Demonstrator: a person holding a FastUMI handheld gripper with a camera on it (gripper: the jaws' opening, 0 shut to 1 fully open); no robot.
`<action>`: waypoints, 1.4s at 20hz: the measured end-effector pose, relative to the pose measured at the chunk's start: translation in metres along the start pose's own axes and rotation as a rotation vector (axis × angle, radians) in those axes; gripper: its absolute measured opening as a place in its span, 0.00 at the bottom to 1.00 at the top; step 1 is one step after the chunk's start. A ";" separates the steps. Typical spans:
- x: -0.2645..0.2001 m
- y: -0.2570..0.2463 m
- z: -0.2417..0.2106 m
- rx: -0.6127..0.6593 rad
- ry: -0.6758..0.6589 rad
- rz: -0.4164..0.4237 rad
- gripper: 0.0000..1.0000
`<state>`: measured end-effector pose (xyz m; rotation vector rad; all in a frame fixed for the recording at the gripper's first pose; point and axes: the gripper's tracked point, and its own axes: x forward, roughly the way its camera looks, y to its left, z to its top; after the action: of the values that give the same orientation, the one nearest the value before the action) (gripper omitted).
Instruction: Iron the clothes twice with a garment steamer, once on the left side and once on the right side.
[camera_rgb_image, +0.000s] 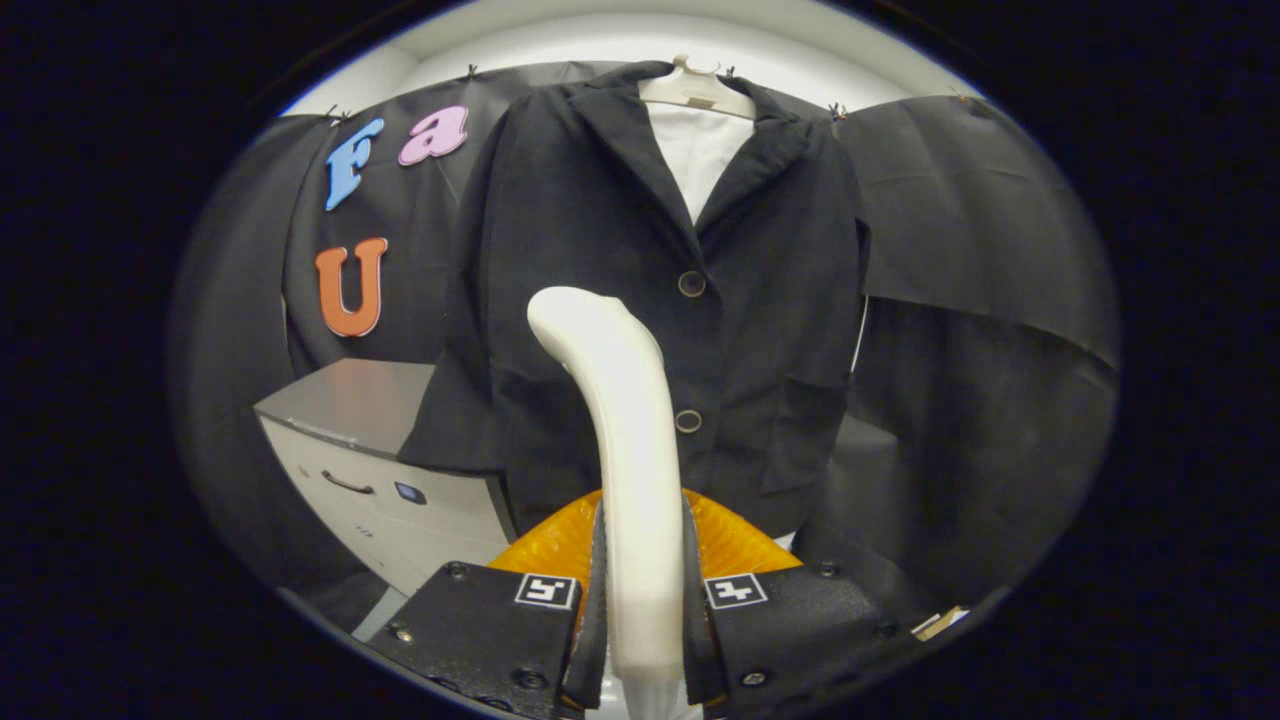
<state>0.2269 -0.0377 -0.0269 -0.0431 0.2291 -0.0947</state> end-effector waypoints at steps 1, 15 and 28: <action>0.001 0.001 -0.007 -0.005 0.009 0.001 0.33; 0.020 0.003 -0.121 -0.059 0.173 0.001 0.33; 0.017 0.019 -0.158 -0.035 0.259 0.029 0.33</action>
<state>0.2090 -0.0254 -0.1858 -0.0623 0.4902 -0.0676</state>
